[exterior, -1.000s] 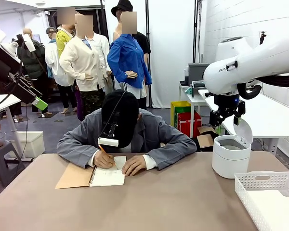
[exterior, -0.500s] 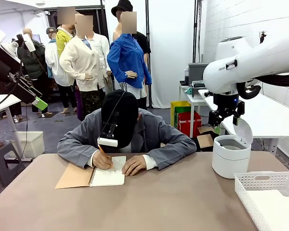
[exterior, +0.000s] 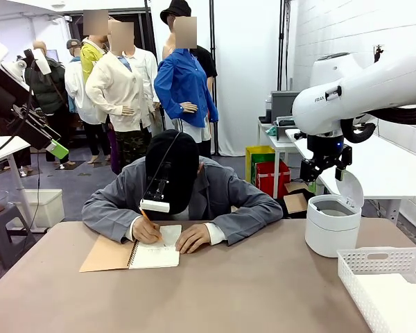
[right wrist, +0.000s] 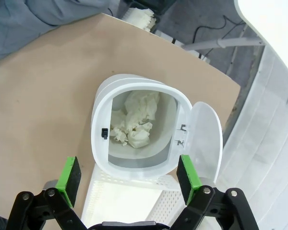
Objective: Sort the paper based on its condition.
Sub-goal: If a person hands you a paper, place it in the Organizing basket , and if it's crumpled, put it in the Trash can.
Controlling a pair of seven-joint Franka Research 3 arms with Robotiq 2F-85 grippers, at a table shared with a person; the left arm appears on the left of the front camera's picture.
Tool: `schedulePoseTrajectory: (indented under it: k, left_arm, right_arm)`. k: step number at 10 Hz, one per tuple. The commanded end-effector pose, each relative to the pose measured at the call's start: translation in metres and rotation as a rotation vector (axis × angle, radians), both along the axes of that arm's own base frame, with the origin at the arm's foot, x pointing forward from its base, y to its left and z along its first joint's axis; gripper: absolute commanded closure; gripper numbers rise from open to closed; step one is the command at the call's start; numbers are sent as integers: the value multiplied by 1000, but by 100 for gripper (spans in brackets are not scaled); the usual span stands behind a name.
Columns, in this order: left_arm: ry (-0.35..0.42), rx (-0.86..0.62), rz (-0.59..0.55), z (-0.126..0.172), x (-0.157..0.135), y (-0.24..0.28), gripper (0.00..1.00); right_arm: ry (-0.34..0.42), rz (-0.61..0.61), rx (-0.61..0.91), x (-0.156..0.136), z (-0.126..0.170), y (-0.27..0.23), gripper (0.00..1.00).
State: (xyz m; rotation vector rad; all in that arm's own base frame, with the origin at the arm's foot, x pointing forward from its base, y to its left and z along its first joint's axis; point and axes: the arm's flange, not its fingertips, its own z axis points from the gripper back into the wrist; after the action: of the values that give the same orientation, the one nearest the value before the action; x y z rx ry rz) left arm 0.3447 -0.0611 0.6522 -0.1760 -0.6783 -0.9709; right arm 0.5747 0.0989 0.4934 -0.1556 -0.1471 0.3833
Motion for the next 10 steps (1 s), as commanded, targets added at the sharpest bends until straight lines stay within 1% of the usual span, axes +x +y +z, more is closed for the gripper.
schedulePoseTrajectory:
  k: [1,2,4,7,10]
  left_arm:
    - [2,-2,0,0,0,1,0]
    - [2,-2,0,0,0,1,0]
    - [2,-2,0,0,0,1,0]
    - [2,-2,0,0,0,1,0]
    - [2,-2,0,0,0,1,0]
  right_arm:
    - [0,0,0,0,0,0,0]
    - [32,31,36,-7,11,15,0]
    - [58,122,92,-23,41,45,0]
    - [48,193,179,-36,72,88,0]
    - [40,310,368,-35,103,141,0]
